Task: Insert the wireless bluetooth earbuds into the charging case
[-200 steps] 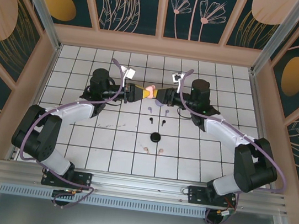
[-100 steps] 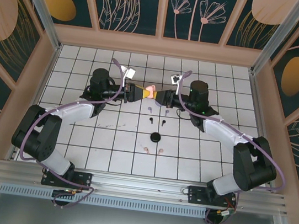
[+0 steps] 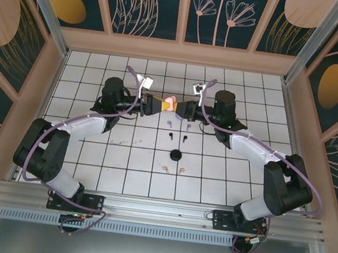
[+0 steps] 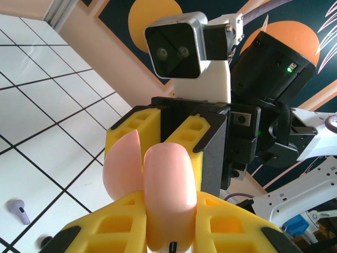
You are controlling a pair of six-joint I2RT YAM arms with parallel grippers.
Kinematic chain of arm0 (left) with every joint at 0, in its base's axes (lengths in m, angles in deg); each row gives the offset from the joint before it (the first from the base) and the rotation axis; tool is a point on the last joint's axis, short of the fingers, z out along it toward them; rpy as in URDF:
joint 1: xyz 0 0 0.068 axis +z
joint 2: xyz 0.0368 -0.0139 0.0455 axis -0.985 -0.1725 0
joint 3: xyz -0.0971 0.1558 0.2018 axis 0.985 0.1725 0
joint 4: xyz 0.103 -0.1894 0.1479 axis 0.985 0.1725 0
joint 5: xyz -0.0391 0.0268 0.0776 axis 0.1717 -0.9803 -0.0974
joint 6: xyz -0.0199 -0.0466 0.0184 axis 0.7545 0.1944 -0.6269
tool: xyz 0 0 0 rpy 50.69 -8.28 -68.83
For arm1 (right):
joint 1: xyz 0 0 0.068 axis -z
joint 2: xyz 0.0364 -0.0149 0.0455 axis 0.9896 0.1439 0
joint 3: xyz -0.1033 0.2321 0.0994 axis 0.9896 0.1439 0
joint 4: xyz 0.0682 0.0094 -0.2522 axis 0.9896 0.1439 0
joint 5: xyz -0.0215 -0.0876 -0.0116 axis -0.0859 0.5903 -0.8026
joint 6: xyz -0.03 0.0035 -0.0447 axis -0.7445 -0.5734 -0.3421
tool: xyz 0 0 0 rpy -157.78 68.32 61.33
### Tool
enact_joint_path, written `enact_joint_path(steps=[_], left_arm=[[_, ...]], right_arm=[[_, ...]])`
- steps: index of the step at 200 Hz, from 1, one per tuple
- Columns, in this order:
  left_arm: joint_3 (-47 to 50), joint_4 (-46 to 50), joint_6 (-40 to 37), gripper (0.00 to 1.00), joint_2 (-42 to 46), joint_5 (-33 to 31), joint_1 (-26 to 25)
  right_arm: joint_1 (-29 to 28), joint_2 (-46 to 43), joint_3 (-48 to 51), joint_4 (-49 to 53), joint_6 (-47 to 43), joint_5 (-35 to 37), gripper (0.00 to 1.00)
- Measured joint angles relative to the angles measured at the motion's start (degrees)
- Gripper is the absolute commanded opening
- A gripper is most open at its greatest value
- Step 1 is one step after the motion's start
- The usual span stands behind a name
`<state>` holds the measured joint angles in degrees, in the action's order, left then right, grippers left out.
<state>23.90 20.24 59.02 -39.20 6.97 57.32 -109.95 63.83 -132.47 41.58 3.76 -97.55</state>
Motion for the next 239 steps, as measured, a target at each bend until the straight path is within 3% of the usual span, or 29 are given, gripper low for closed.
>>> enact_joint_path(steps=[27, 74, 92, 125, 150, 187, 239], left_arm=[[-0.2, -0.2, 0.0, 0.0, 0.0, -0.9, 0.02], [-0.22, -0.2, 0.0, 0.0, 0.0, -1.42, -0.04], [-0.22, -0.13, 0.0, 0.0, 0.0, -1.6, -0.04], [-0.26, 1.4, -1.38, 0.5, 0.0, -3.34, -0.31], [-0.37, 5.05, -4.37, 0.69, 0.39, -6.43, -0.7], [-4.46, 15.13, -12.35, 0.79, 1.05, -9.27, -0.68], [-18.73, 36.04, -27.58, 0.77, -0.48, -10.47, -0.59]], right_arm=[[-0.09, 0.59, -0.92, 0.26, -0.04, -0.02, 0.24], [-0.26, 1.01, -1.42, 1.01, -0.33, 0.46, 0.02], [-0.26, 1.01, -1.42, 1.16, -0.5, 0.52, 0.0], [-0.37, 1.01, -1.68, 2.4, -0.74, 1.46, 0.0], [-0.76, 1.01, -3.61, 7.54, -2.38, 4.0, 0.0], [-0.35, 1.2, -7.39, 17.25, -8.33, 7.85, 0.0], [0.39, 4.46, -15.98, 31.87, -23.08, 15.08, 0.0]])
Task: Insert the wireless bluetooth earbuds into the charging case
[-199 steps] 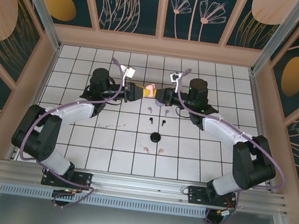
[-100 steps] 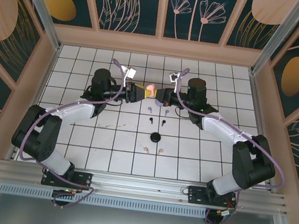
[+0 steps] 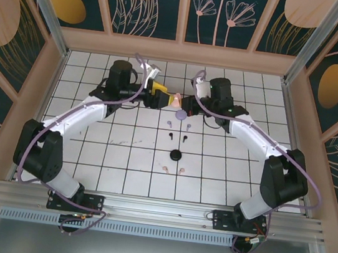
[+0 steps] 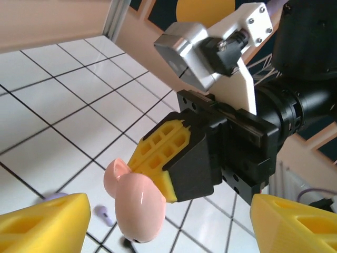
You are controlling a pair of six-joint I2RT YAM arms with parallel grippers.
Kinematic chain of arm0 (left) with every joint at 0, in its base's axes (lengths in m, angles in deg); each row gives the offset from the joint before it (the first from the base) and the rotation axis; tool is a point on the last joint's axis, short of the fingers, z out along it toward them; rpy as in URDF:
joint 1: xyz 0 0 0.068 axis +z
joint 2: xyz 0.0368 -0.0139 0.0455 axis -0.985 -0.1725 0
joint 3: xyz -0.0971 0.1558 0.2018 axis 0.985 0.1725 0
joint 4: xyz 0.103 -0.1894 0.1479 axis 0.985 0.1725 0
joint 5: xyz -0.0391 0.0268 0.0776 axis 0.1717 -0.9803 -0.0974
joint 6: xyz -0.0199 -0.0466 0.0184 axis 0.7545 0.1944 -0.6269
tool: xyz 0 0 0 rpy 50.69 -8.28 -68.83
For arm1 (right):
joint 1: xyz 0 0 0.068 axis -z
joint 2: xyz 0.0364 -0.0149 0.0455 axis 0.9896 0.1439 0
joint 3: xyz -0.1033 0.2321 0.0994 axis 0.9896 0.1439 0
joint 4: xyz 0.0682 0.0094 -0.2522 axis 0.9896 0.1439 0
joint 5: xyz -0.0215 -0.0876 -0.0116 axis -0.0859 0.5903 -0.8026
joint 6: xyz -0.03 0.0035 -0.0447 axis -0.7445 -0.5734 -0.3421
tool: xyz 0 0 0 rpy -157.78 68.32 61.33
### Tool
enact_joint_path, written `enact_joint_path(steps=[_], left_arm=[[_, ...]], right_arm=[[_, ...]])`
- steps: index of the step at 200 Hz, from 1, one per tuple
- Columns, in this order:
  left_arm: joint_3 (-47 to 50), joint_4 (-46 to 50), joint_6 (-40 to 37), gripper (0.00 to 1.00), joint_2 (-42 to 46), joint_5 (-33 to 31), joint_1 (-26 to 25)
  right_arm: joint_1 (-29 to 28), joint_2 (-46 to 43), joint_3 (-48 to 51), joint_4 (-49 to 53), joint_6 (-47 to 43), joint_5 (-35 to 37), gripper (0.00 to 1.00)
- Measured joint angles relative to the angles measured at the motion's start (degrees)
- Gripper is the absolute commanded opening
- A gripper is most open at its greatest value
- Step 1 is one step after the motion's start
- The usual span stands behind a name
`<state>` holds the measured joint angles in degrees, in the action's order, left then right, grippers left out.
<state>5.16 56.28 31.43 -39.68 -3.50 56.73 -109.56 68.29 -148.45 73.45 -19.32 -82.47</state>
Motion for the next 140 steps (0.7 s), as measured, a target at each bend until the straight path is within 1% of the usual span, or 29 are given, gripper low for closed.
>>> enact_joint_path(steps=[14, 39, 54, 76, 96, 140], left_arm=[[-4.39, 6.03, -4.52, 0.73, -1.88, 0.0, 0.15], [-11.13, 16.35, -11.56, 0.6, -6.4, 0.17, 0.55], [-15.1, 22.29, -15.17, 0.55, -10.05, 0.48, 0.74], [-19.98, 30.82, -20.13, 0.51, -14.88, 1.49, 0.85], [-22.8, 36.92, -23.69, 0.51, -17.75, 2.49, 0.85], [-24.63, 42.95, -27.39, 0.5, -18.58, 5.33, 0.83]], right_arm=[[0.04, 0.76, -1.33, 2.47, -3.91, 1.68, 0.0], [0.5, 1.49, -2.4, 5.66, -9.2, 3.04, 0.0], [0.96, 2.21, -3.61, 7.54, -11.41, 3.06, 0.0], [1.29, 3.91, -6.14, 9.38, -13.86, 2.97, 0.0], [1.27, 5.11, -7.45, 10.54, -15.23, 2.23, 0.0], [1.25, 6.19, -7.85, 11.8, -16.48, 0.79, 0.0]])
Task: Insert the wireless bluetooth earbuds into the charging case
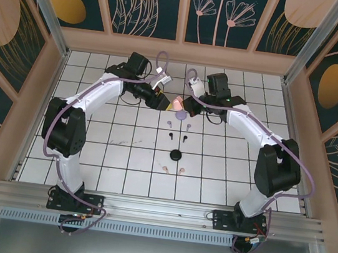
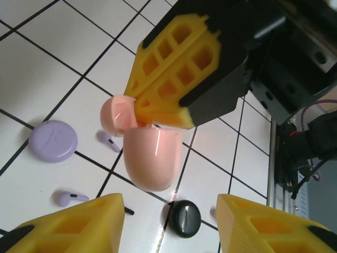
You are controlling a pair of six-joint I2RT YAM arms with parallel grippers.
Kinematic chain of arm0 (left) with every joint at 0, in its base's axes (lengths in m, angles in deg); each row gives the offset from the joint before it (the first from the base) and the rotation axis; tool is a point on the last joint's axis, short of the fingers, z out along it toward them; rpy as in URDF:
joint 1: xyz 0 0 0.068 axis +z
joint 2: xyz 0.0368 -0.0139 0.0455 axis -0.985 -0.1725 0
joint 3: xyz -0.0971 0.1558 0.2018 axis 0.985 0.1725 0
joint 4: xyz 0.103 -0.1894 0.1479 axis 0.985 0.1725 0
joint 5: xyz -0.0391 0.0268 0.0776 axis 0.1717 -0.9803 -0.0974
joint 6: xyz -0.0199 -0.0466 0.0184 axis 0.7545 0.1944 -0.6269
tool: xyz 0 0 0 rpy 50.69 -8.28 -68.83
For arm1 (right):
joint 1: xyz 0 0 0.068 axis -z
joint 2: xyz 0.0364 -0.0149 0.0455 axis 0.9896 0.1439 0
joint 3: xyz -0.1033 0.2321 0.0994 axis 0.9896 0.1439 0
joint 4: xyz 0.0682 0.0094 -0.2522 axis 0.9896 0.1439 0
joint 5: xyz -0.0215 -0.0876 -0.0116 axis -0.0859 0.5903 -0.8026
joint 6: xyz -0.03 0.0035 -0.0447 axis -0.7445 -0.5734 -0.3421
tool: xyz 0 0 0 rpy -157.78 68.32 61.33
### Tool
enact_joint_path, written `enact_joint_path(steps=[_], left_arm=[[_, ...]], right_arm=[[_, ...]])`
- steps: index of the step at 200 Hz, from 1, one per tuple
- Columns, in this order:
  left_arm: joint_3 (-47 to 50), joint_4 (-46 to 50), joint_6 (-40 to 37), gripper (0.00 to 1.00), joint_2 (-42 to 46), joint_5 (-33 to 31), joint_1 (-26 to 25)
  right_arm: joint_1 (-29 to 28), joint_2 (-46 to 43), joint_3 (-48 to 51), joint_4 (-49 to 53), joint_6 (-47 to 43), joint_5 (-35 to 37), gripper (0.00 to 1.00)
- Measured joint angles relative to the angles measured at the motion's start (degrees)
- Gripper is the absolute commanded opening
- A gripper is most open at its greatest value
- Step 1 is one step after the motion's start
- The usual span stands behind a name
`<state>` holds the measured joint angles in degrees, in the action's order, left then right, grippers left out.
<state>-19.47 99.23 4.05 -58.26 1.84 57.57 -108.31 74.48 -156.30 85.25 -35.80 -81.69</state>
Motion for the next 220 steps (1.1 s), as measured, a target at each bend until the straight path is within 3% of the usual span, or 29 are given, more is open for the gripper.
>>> enact_joint_path(steps=[132, 220], left_arm=[[-1.99, 2.56, -1.9, 0.42, -3.06, 5.75, 0.0], [-1.99, 3.26, -2.08, 0.15, -3.41, 6.16, 0.39]], right_arm=[[-2.62, 0.66, -3.3, 1.75, -0.22, -1.73, 0.0], [-3.02, 1.09, -3.37, 1.73, -0.2, -1.88, 0.0]])
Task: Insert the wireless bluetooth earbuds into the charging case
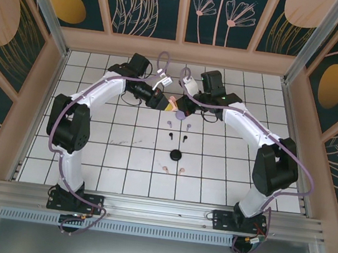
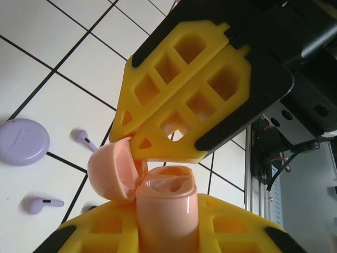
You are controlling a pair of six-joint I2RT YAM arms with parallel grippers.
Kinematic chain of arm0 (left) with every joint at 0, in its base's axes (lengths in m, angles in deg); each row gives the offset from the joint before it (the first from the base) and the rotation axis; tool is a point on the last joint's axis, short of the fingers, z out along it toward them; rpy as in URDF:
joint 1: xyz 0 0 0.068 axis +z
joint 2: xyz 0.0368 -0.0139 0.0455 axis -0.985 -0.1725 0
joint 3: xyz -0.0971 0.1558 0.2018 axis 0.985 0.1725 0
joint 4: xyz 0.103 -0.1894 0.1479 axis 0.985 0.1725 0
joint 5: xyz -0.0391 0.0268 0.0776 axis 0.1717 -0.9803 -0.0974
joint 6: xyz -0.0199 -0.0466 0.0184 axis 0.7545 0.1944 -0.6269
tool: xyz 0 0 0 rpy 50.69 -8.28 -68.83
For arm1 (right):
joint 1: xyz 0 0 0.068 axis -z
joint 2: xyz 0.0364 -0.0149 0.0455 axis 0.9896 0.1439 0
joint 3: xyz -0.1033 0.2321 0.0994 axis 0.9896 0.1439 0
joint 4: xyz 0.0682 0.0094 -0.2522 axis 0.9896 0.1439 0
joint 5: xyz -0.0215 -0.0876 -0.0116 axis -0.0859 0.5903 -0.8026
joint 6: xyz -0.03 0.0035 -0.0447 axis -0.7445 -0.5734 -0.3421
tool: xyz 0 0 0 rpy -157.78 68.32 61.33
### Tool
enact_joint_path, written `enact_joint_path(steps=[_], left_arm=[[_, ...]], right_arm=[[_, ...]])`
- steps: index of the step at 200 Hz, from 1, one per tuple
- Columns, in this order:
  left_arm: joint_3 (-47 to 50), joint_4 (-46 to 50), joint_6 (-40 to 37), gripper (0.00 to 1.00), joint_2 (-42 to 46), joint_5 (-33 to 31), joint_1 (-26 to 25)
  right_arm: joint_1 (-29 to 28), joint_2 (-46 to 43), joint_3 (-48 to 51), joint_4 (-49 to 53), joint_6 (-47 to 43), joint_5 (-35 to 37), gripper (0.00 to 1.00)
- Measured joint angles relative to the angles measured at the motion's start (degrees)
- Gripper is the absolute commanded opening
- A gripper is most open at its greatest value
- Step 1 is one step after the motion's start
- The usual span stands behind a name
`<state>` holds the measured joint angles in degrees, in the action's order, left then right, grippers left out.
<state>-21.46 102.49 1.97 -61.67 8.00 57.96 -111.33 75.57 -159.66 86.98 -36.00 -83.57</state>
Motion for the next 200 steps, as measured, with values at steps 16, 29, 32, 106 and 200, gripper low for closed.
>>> enact_joint_path(steps=[16, 29, 32, 106, 200], left_arm=[[0.0, 0.09, 0.0, 0.08, 0.0, 0.13, 0.04], [0.0, 0.09, 0.0, 0.0, 0.0, 0.24, 0.07], [0.0, 0.09, 0.0, 0.0, 0.0, 0.24, 0.07], [11.43, -15.37, 7.48, 0.0, 4.83, 0.7, 0.44], [36.83, -52.59, 27.71, 0.0, 27.3, -8.98, 3.17]], right_arm=[[-0.02, 0.0, 0.0, 0.0, 0.0, 0.02, 0.0], [-0.02, 0.0, -0.02, 0.0, 0.0, 0.02, 0.0], [-0.02, 0.0, -0.04, 0.0, 0.02, 0.0, 0.0], [1.49, -0.87, -0.26, 0.59, 4.33, 1.07, 0.41], [-4.48, -25.55, 16.94, 0.26, 24.94, 11.5, 0.47]])
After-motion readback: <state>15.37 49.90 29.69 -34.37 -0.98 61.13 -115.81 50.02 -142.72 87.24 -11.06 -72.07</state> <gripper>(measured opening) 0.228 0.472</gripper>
